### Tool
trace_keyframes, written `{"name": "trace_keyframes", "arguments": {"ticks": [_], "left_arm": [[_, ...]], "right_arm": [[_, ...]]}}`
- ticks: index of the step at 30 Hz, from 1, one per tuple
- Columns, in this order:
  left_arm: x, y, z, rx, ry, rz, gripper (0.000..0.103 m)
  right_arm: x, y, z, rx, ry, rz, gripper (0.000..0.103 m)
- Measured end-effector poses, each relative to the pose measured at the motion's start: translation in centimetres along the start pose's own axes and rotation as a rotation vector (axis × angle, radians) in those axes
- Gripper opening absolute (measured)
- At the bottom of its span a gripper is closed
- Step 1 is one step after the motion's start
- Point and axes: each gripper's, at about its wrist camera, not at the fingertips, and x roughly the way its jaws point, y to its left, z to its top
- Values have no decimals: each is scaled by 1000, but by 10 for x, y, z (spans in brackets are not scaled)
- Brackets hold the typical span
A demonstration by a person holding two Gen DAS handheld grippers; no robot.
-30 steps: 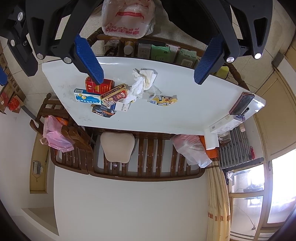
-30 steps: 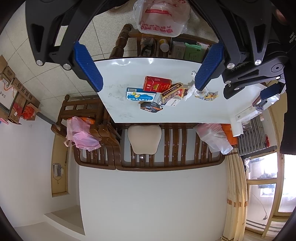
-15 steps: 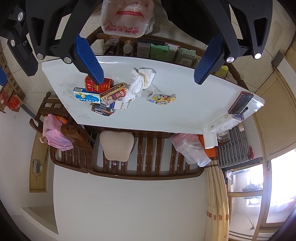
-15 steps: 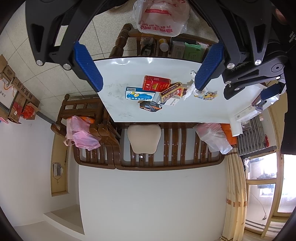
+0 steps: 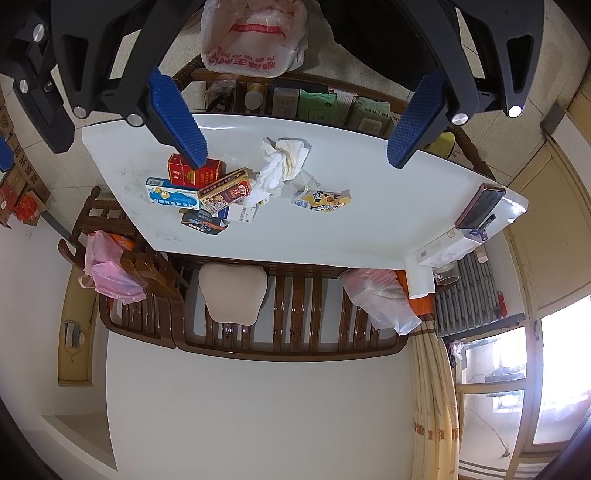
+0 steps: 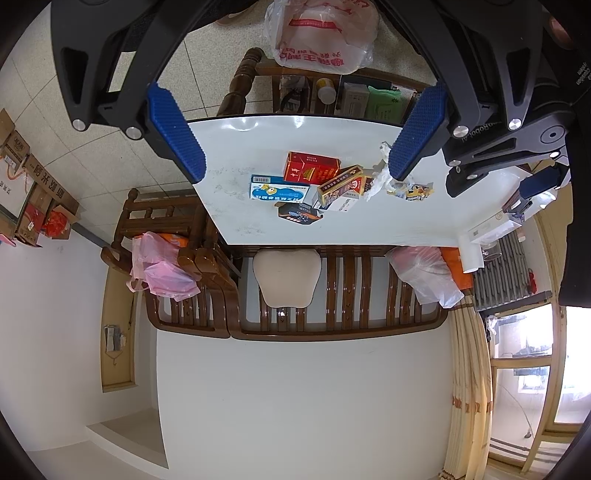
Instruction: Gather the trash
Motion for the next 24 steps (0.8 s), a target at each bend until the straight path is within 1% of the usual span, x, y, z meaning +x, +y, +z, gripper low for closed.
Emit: {"name": "trace_keyframes", "arguments": {"ticks": [6, 24], "left_arm": [[1, -2, -2, 6, 11, -9, 96], [-1, -1, -1, 8, 13, -5, 96]], "right_arm": [[-3, -1, 1, 3, -3, 7, 97], [-4, -2, 1, 5, -3, 11, 97]]}}
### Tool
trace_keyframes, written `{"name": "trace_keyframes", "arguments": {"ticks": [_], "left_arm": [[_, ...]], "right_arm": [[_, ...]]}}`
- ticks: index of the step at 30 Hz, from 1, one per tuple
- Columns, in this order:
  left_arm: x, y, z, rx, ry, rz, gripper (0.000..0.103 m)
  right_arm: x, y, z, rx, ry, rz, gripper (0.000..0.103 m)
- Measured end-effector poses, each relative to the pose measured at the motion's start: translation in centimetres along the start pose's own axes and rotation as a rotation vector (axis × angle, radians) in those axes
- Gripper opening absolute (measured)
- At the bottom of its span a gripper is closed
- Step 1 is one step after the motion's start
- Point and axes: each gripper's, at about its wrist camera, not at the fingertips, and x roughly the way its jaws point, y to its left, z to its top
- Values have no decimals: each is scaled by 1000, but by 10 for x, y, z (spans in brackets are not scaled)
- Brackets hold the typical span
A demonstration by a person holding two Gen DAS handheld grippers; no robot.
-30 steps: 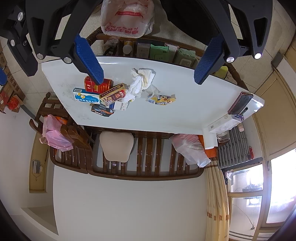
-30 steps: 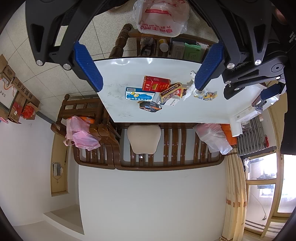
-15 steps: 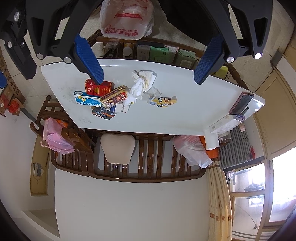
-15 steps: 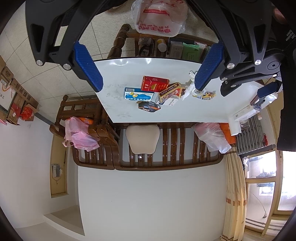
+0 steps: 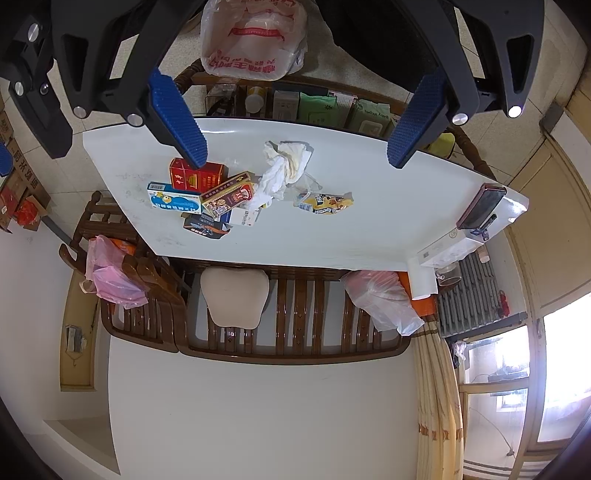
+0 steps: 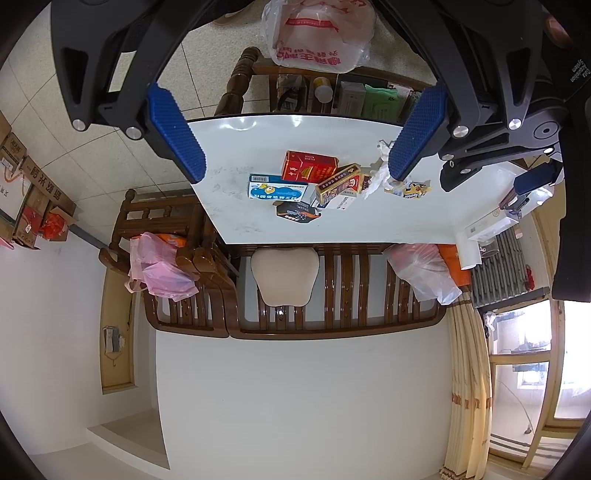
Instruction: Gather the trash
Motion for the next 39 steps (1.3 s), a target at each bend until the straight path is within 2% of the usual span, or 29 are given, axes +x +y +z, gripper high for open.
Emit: {"name": "trace_keyframes", "arguments": {"ticks": [5, 8, 13, 15, 19, 23, 26, 31, 34, 37, 39], "left_arm": [[3, 1, 0, 5, 1, -17, 96], [9, 6, 3, 21, 20, -117, 96], [32, 18, 23, 140, 103, -159, 96], [43, 25, 35, 228, 135, -173, 96], [63, 33, 61, 422, 176, -148, 96], [87, 44, 92, 425, 256, -193, 96], [102, 43, 111, 470, 299, -269, 96], [134, 32, 118, 635, 368, -277, 96], [152, 25, 119, 765, 375, -298, 96], [171, 20, 119, 888, 354, -297, 96], [186, 20, 118, 938, 380, -305, 96]], "right_arm": [[2, -1, 0, -3, 7, 11, 97], [7, -7, 7, -9, 12, 48, 97], [19, -24, 20, -106, -62, 230, 97], [34, -24, 30, -180, -10, 241, 97], [67, -31, 50, -277, 98, 287, 97], [100, -47, 80, -334, 154, 329, 97], [123, -55, 98, -412, 205, 349, 97], [149, -60, 120, -513, 267, 424, 97], [166, -61, 133, -550, 305, 476, 97], [189, -55, 137, -637, 397, 552, 97], [203, -51, 134, -717, 453, 570, 97]]}}
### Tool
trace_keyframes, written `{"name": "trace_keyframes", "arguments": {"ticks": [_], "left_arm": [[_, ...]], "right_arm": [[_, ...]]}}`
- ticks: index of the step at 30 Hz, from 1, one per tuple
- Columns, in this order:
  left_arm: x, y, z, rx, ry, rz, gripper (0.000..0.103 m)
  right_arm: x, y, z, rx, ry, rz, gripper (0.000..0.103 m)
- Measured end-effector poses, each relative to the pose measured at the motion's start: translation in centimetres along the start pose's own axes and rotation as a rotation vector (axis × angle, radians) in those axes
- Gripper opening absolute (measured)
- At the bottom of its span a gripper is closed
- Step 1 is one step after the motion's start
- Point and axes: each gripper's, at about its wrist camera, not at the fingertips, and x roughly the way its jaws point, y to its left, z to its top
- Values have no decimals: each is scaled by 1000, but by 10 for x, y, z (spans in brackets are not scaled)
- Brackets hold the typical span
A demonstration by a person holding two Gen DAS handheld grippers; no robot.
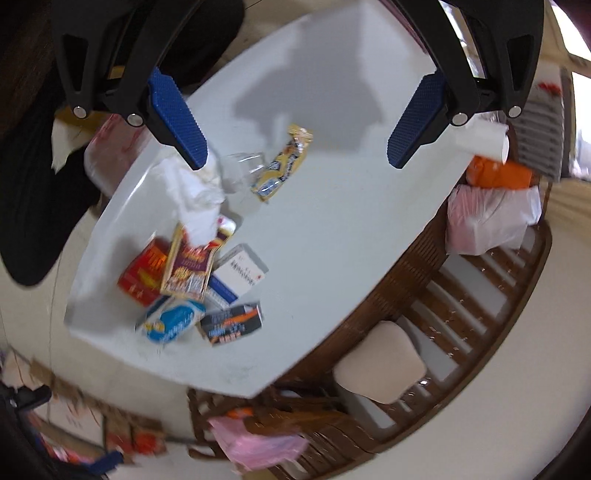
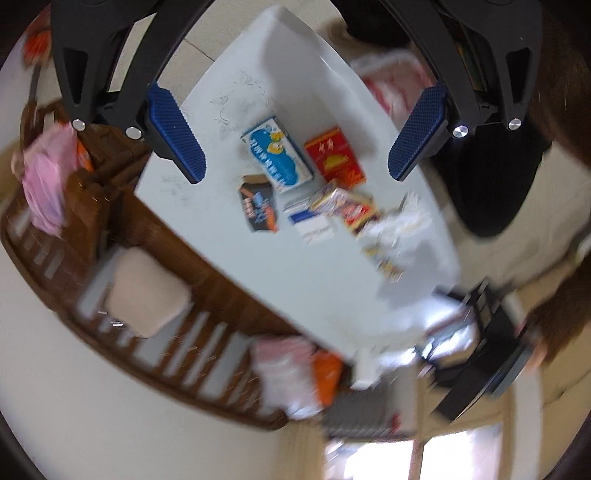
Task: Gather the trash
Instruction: 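Grasp the yellow snack wrapper with the left tool while the right tool grasps the blue-white medicine box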
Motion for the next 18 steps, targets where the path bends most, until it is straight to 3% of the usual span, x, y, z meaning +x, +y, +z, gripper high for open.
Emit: {"name": "trace_keyframes", "arguments": {"ticks": [3, 13, 18], "left_arm": [[22, 13, 3, 23, 41, -37, 96], [97, 25, 1, 131, 177, -135, 96], [120, 25, -5, 165, 201, -187, 96]], "right_arm": [[24, -7, 2, -56, 79, 14, 97], [91, -48, 2, -62, 239, 127, 97], [121, -47, -5, -102, 318, 178, 97]]}}
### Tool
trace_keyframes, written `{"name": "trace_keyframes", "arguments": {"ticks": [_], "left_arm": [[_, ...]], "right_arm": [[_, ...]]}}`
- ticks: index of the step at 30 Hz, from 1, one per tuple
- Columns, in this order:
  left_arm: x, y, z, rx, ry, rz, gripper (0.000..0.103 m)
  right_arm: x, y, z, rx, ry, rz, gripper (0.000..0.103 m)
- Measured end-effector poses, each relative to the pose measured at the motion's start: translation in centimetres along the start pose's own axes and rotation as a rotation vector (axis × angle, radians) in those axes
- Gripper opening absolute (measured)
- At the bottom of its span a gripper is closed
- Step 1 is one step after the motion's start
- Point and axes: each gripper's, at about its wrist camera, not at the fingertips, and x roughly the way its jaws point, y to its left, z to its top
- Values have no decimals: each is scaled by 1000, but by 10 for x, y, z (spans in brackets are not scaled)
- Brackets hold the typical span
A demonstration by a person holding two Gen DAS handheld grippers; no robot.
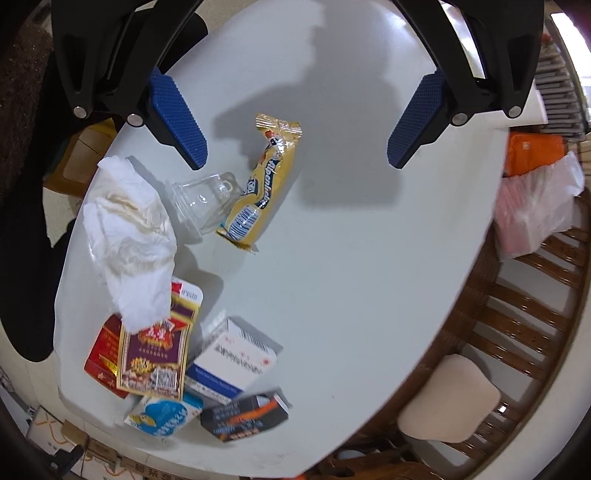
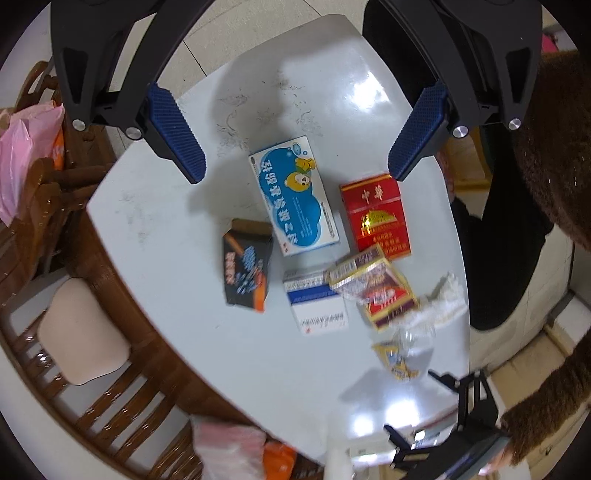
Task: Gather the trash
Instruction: 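Grasp the yellow snack wrapper with the left tool while the right tool grasps the blue-white medicine box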
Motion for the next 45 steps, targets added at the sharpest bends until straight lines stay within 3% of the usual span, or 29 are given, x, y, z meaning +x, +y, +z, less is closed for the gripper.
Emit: {"name": "trace_keyframes", "arguments": {"ticks": [8, 19, 23, 28, 34, 38, 42, 45], "left_arm": [[29, 6, -1, 29, 27, -76, 96], [63, 20, 10, 71, 16, -141, 94], [73, 26, 10, 85, 14, -168, 78], [86, 38, 14, 77, -8, -199, 74], [93, 48, 16, 50, -13, -269, 59], [99, 57, 14, 9, -22, -304, 47], [104, 58, 14, -28, -15, -291, 41], [105, 55, 13, -34, -29, -250, 24]], "right_arm": [[43, -4, 0, -49, 113, 73, 97], [81, -14, -6, -60, 194, 97, 97], [92, -17, -6, -66, 211, 103, 97], [102, -28, -1, -56, 211, 111, 97], [114, -34, -9, -47, 201, 115, 95], [111, -44, -13, -7, 175, 91, 85], [101, -49, -17, 44, 160, 82, 73], [94, -49, -23, 82, 154, 61, 64]]}}
